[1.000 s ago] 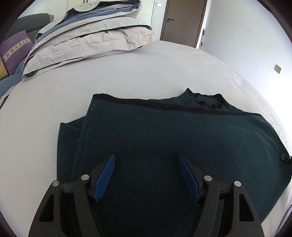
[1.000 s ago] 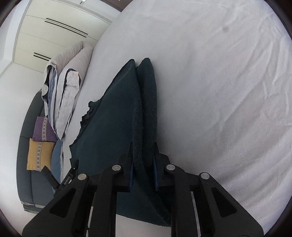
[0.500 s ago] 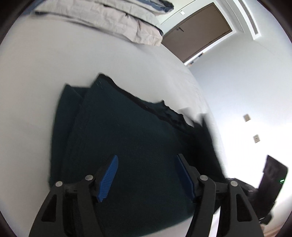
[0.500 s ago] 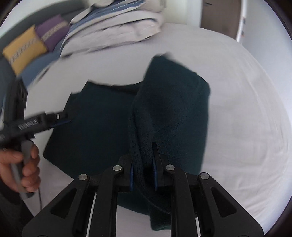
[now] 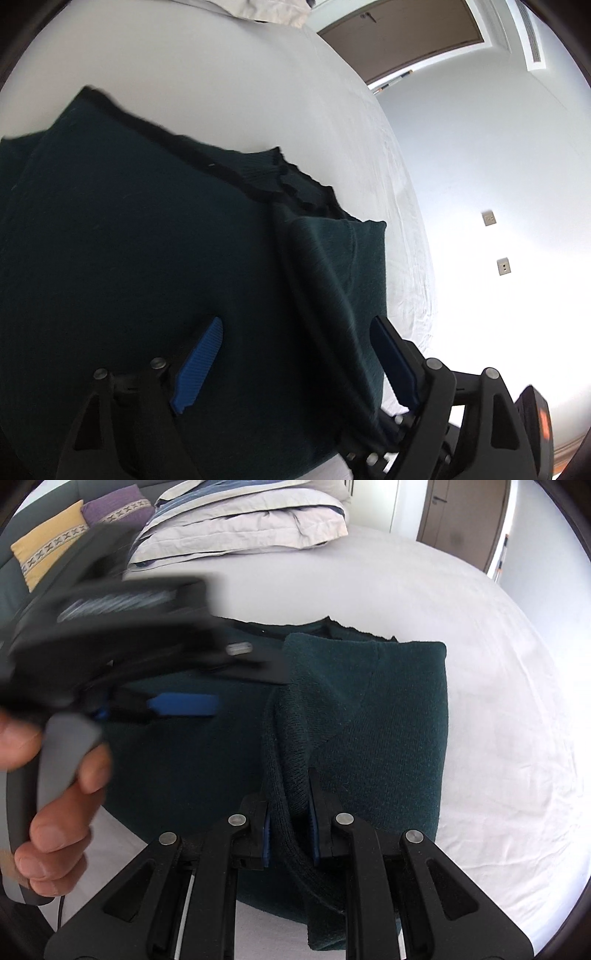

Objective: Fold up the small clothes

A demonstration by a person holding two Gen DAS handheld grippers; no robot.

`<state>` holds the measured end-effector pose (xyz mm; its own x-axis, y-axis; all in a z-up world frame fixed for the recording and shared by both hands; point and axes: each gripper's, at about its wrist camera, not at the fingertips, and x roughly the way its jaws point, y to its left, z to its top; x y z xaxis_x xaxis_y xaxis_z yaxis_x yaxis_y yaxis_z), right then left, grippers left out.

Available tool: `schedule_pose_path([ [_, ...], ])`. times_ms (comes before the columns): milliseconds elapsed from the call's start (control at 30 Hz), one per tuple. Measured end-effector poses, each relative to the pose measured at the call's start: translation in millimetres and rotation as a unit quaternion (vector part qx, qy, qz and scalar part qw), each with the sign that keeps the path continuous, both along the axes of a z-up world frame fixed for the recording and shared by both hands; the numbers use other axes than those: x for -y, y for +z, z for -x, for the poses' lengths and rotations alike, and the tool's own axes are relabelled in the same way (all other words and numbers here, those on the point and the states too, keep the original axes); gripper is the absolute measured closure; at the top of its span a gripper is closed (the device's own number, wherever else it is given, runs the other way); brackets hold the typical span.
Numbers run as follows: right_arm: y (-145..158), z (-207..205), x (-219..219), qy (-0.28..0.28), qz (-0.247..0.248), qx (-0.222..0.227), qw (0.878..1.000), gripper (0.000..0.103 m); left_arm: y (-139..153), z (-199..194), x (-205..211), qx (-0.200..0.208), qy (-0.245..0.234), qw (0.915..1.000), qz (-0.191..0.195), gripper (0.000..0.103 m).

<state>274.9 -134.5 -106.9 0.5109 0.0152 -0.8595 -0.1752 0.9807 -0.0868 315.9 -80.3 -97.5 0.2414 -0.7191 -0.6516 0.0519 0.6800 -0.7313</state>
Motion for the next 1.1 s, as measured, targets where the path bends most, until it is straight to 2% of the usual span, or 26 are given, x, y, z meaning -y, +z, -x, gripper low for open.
schedule_pose_path([
  [33, 0.5, 2.2, -1.3, 0.002, 0.001, 0.003, 1.0, 0.089, 2.2, -3.7, 10.5, 0.002, -0.016, 0.9998, -0.013, 0.033],
  [67, 1.1, 3.4, -1.4, 0.003, 0.001, 0.005, 1.0, 0.089, 0.6, -5.9, 19.7, -0.003, -0.034, 0.9992, -0.022, 0.051],
  [100, 0.6, 5.2, -1.4, 0.004, 0.001, 0.006, 1.0, 0.089, -2.7, -6.1, 24.1, -0.009, -0.045, 0.9986, -0.027, 0.061],
  [167, 0.5, 9.8, -1.2, 0.002, 0.001, 0.01, 1.0, 0.088, -8.4, -8.4, 33.0, -0.016, -0.06, 0.9975, -0.034, 0.077],
  [233, 2.9, 15.6, -0.3, 0.007, -0.003, 0.015, 1.0, 0.084, -9.5, -10.8, 36.3, -0.016, -0.064, 0.9973, -0.031, 0.086],
  [367, 13.8, 47.2, -2.2, 0.028, 0.002, 0.039, 0.999, 0.075, -9.4, -8.4, 34.0, -0.015, -0.066, 0.9974, -0.025, 0.089],
  [467, 18.9, 87.0, -3.8, 0.033, 0.051, 0.094, 0.994, 0.05, -9.4, -8.6, 31.1, -0.019, -0.067, 0.9974, -0.015, 0.089],
  [500, 18.7, 98.8, -4.7, 0.034, 0.06, 0.109, 0.992, 0.048, -11.3, -8.7, 29.7, -0.02, -0.067, 0.9975, -0.011, 0.089],
  [567, 14.8, 116.7, -9.9, 0.05, 0.073, 0.12, 0.989, 0.048, -10.1, -7.8, 26.8, -0.019, -0.067, 0.9975, -0.009, 0.09],
  [733, -0.4, 137.2, -29.5, 0.067, 0.182, 0.17, 0.966, 0.05, -5.8, -1.4, 9.0, -0.014, -0.071, 0.9974, -0.001, 0.09],
  [767, 0.2, 138.7, -30.4, 0.063, 0.188, 0.176, 0.964, 0.05, -4.1, -0.9, 5.6, -0.013, -0.071, 0.9974, -0.001, 0.09],
  [900, 4.2, 149.1, -24.4, 0.053, 0.156, 0.198, 0.966, 0.048, 3.7, 0.6, -9.7, -0.002, -0.07, 0.9975, -0.001, 0.09],
  [1100, -7.3, 154.6, -35.5, 0.085, 0.157, 0.181, 0.967, 0.048, 20.4, 7.4, -46.3, 0.021, -0.073, 0.9969, -0.023, 0.09],
])
